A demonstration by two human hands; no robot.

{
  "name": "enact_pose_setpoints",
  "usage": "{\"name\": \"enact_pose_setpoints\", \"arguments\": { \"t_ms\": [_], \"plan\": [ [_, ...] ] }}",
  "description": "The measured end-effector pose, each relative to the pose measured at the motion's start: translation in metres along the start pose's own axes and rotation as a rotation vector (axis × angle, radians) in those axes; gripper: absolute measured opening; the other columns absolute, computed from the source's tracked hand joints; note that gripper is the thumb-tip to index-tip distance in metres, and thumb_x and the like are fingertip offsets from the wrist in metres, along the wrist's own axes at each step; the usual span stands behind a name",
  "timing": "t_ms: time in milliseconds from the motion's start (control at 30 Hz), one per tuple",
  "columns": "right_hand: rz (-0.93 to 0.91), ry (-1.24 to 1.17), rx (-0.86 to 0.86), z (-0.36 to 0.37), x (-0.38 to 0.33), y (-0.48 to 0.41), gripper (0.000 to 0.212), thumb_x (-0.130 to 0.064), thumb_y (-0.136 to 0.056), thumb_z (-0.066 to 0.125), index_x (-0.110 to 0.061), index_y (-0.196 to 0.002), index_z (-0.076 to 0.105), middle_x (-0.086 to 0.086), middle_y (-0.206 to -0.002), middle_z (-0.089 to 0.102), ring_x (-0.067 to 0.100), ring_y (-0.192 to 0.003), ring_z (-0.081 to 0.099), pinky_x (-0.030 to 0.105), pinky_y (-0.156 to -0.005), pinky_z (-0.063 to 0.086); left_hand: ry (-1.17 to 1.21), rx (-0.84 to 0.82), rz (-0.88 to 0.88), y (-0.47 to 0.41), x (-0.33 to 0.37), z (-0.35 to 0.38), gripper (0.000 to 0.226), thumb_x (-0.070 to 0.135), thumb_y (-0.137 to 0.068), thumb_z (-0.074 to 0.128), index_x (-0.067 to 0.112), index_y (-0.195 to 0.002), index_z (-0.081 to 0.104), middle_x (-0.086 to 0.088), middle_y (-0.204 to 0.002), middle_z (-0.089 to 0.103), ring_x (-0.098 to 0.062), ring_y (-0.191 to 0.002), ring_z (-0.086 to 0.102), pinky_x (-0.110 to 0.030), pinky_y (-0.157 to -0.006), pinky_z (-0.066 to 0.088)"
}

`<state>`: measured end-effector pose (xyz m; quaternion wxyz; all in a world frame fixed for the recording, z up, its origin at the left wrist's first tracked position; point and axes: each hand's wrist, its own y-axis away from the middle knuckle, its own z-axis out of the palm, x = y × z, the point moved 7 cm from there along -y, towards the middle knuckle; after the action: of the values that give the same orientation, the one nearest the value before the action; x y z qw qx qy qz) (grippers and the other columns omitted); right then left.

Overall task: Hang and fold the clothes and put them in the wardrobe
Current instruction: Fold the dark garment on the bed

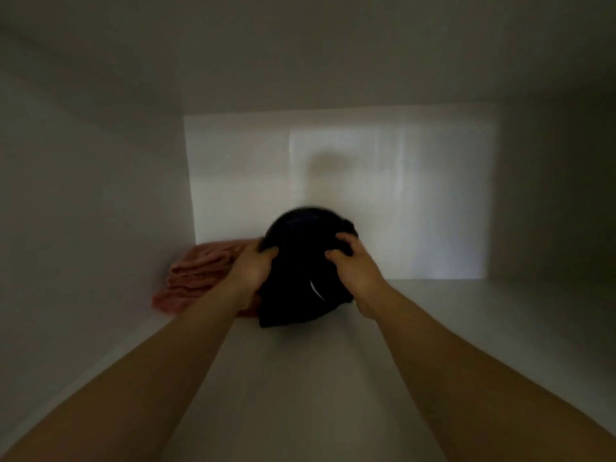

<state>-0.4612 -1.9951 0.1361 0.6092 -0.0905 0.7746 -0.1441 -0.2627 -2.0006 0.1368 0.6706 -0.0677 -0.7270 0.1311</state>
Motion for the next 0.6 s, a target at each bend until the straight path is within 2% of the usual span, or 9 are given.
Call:
{"name": "enact_pose_setpoints", "arguments": {
  "t_ms": [67, 100, 133, 200, 300, 367, 500, 600],
  "plan": [
    [0.084, 0.219, -0.136, 0.023, 0.037, -0.012, 0.052, -0.029, -0.105, 0.047, -0.024, -0.155, 0.036, 0.009, -0.156, 0.041, 0.029, -0.137, 0.045, 0.034, -0.115, 0.035, -0.222, -0.050, 0.006, -0.013, -0.037, 0.007, 0.044, 0.002, -0.105, 0.042, 0.006, -0.149, 0.043, -0.014, -0.142, 0.055, -0.037, -0.132, 0.052, -0.031, -0.112, 0.038],
    [0.096, 0.300, -0.157, 0.029, 0.049, -0.015, 0.052, -0.030, -0.106, 0.043, -0.022, -0.157, 0.033, 0.009, -0.158, 0.039, 0.029, -0.139, 0.043, 0.031, -0.114, 0.034, -0.326, -0.051, 0.025, -0.018, -0.049, 0.008, 0.049, 0.006, -0.107, 0.040, 0.010, -0.155, 0.032, -0.011, -0.148, 0.048, -0.033, -0.136, 0.047, -0.020, -0.107, 0.034],
    [0.090, 0.362, -0.144, 0.031, 0.056, -0.020, 0.052, -0.029, -0.106, 0.040, -0.021, -0.157, 0.032, 0.009, -0.157, 0.041, 0.029, -0.139, 0.043, 0.031, -0.111, 0.034, -0.392, -0.046, 0.036, -0.022, -0.056, 0.008, 0.052, 0.009, -0.108, 0.038, 0.014, -0.158, 0.024, -0.010, -0.153, 0.043, -0.031, -0.137, 0.046, -0.016, -0.099, 0.033],
    [0.074, 0.428, -0.106, 0.031, 0.062, -0.028, 0.050, -0.028, -0.107, 0.038, -0.020, -0.156, 0.033, 0.009, -0.154, 0.045, 0.028, -0.136, 0.046, 0.027, -0.106, 0.036, -0.463, -0.039, 0.028, -0.033, -0.064, 0.008, 0.054, 0.013, -0.109, 0.037, 0.017, -0.159, 0.020, -0.011, -0.157, 0.039, -0.031, -0.137, 0.045, -0.017, -0.097, 0.034],
    [0.085, 0.391, -0.127, 0.032, 0.068, -0.031, 0.049, -0.030, -0.108, 0.037, -0.023, -0.157, 0.031, 0.005, -0.158, 0.039, 0.024, -0.137, 0.044, 0.015, -0.094, 0.029, -0.540, -0.022, 0.026, -0.038, -0.066, 0.004, 0.055, 0.022, -0.109, 0.039, 0.023, -0.160, 0.020, -0.011, -0.158, 0.038, -0.031, -0.140, 0.043, -0.021, -0.104, 0.033],
    [0.090, 0.388, -0.138, 0.031, 0.069, -0.028, 0.050, -0.032, -0.109, 0.035, -0.025, -0.158, 0.028, 0.005, -0.160, 0.035, 0.024, -0.140, 0.040, 0.016, -0.099, 0.028, -0.569, -0.010, 0.004, -0.035, -0.069, 0.002, 0.055, 0.028, -0.109, 0.038, 0.027, -0.160, 0.019, -0.012, -0.158, 0.038, -0.032, -0.140, 0.043, -0.028, -0.110, 0.033],
    [0.119, 0.375, -0.154, 0.026, 0.061, -0.020, 0.051, -0.033, -0.109, 0.035, -0.026, -0.159, 0.026, 0.007, -0.162, 0.031, 0.026, -0.145, 0.035, 0.028, -0.118, 0.023, -0.651, 0.040, 0.020, -0.026, -0.061, 0.001, 0.054, 0.039, -0.108, 0.035, 0.028, -0.159, 0.023, -0.016, -0.153, 0.045, -0.037, -0.136, 0.046, -0.034, -0.110, 0.035],
    [0.077, 0.433, -0.105, 0.014, 0.042, -0.011, 0.053, -0.041, -0.109, 0.031, -0.024, -0.159, 0.026, 0.007, -0.161, 0.035, 0.026, -0.145, 0.036, 0.030, -0.118, 0.024, -0.807, 0.088, 0.131, -0.015, -0.033, -0.001, 0.056, 0.048, -0.106, 0.029, 0.024, -0.158, 0.030, -0.018, -0.150, 0.047, -0.037, -0.134, 0.048, -0.044, -0.111, 0.039]
  ]
}}
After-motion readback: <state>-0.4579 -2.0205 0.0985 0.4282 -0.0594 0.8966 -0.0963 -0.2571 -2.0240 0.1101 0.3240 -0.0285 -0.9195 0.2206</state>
